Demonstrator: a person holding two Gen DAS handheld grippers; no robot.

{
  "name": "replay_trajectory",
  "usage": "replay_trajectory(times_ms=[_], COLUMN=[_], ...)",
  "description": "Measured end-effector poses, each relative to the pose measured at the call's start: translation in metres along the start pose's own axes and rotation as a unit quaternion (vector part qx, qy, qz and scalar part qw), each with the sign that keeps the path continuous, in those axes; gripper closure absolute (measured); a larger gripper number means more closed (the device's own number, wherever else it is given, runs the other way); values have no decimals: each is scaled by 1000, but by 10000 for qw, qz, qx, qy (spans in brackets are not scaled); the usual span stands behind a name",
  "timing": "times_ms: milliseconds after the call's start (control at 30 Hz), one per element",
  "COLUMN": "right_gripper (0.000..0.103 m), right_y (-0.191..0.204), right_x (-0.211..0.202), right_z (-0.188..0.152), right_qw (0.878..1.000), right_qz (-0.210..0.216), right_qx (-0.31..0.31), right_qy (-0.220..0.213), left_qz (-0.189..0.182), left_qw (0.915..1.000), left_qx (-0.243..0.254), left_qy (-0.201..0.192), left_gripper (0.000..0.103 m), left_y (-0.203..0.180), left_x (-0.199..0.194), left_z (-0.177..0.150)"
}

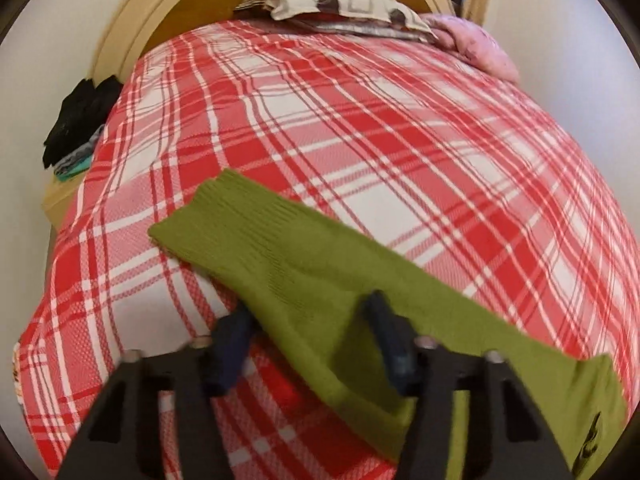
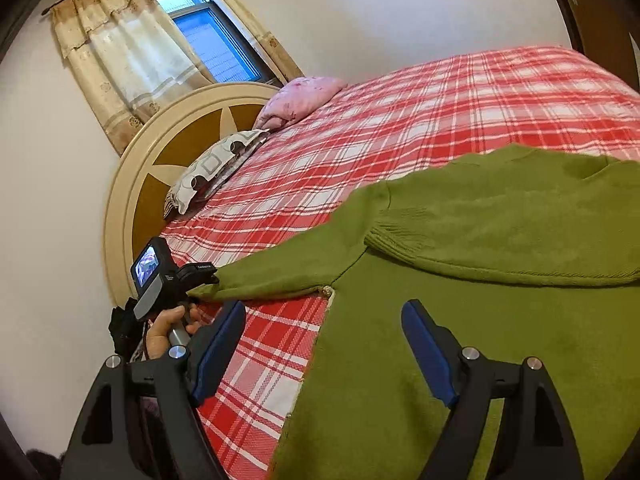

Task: Fold small clothes
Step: 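Open the right tool to release the folded sleeve, then grasp the other sleeve cuff with the left tool and fold it across, then open the left tool to release the sleeve on the sweater body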

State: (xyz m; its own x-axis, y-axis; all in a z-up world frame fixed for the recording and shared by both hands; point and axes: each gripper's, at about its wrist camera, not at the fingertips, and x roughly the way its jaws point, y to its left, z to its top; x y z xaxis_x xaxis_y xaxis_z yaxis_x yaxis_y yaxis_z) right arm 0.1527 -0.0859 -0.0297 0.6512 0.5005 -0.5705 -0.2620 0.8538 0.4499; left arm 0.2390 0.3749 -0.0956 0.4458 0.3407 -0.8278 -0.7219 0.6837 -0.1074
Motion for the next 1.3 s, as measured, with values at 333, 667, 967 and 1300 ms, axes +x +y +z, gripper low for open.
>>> replay_trajectory(times_ms=[333, 667, 967, 1300], right_gripper=[22, 22, 22, 22], right_y=[-28, -105, -159, -182], right_x=[-13, -60, -110, -116], right_z=[-4, 7, 2, -9], right_qw=[9986, 9855, 9686, 9589], right_qz=[-256, -856, -1397, -1614], right_qx=[449, 1355, 1795, 2095], right_qy=[-56, -557, -1003, -1025], left_qz=[-19, -1176, -2362, -2473], left_qw=[9997, 9698, 8998, 8683], left_qx=[-35, 1557, 3373, 4278], left_qy=[-247, -1467, -1442, -439], left_gripper=[96, 96, 97, 88], left_y=[-2, -122, -256, -272], left_x=[-13, -144, -218, -194], left_z=[11, -34, -190, -268])
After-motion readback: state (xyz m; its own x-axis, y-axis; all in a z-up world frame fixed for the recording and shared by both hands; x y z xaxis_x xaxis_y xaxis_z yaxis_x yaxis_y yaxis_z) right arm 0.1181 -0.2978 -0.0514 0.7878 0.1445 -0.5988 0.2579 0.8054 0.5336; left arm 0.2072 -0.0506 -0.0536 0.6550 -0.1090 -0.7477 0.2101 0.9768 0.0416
